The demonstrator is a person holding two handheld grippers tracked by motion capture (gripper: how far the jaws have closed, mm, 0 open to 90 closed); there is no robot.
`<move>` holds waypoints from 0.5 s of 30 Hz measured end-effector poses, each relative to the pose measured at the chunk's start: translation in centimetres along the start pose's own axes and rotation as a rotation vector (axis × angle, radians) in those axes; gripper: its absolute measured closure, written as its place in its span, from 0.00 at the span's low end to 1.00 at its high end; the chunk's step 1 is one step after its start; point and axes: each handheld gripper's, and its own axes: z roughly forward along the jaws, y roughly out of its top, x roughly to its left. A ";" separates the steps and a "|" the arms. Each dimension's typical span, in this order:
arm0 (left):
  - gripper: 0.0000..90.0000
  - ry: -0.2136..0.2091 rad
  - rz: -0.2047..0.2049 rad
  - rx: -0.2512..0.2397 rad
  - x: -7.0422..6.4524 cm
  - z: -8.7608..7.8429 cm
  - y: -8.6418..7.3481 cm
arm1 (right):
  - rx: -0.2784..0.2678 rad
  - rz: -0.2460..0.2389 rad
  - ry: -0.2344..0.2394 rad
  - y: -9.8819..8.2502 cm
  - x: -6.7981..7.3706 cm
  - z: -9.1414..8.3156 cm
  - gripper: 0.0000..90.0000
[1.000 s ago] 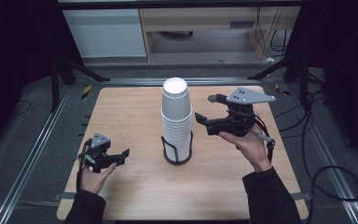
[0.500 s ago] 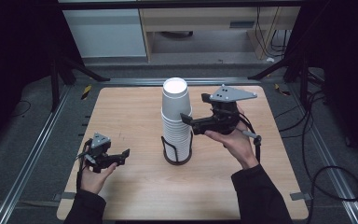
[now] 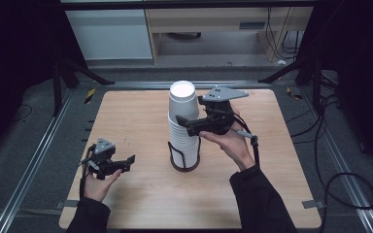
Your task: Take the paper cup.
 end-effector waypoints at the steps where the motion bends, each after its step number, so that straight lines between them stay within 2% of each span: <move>1: 0.18 -0.001 0.000 0.001 0.0 0.0 0.0 | -0.002 -0.003 0.001 0.0 0.0 0.2 0.07; 15: 0.17 -0.012 -0.004 0.009 -0.1 0.3 -0.1 | 0.013 0.010 -0.003 0.1 -0.1 2.3 0.06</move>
